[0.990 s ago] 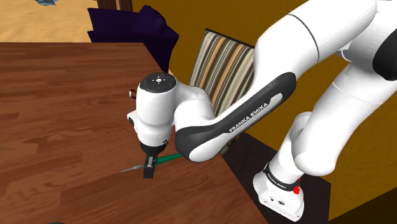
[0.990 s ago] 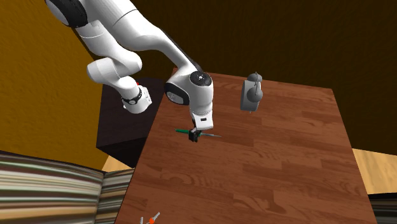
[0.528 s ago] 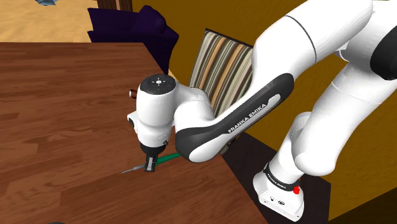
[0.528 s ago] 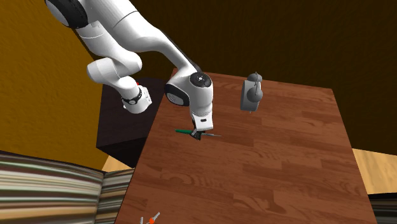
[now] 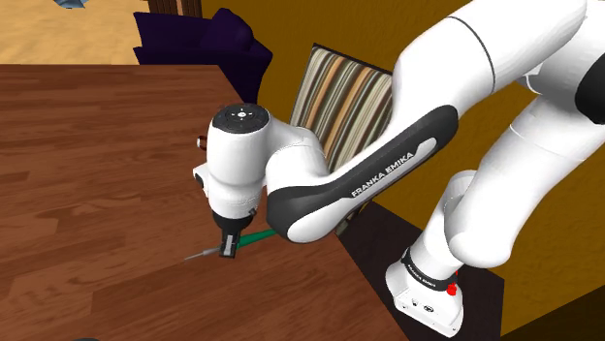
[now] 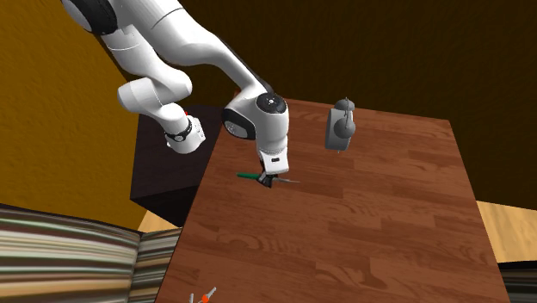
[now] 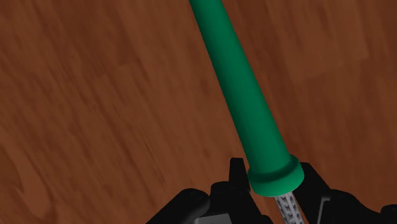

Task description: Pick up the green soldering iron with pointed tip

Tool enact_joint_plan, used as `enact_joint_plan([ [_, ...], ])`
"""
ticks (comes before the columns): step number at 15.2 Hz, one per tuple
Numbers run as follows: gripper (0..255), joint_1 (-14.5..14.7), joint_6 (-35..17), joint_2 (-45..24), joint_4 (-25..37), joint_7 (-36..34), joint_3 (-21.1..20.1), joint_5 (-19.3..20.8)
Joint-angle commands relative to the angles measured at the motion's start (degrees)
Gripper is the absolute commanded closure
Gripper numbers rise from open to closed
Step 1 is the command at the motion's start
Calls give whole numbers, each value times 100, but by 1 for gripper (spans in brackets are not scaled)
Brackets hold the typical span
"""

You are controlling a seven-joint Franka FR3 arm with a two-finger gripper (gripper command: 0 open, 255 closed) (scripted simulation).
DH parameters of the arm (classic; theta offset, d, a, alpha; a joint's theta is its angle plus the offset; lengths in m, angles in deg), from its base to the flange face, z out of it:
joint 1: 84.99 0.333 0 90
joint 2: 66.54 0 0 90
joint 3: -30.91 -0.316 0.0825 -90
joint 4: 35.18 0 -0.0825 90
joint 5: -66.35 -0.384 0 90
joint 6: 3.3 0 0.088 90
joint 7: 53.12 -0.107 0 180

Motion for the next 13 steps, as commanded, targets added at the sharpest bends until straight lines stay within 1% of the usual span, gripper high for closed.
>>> enact_joint_plan([
  [1, 255, 2, 149, 125, 50, 111, 13, -121],
  [11, 255, 48, 918, 618, 413, 461, 95, -525],
  [13, 255, 50, 930, 625, 419, 466, 98, -529],
])
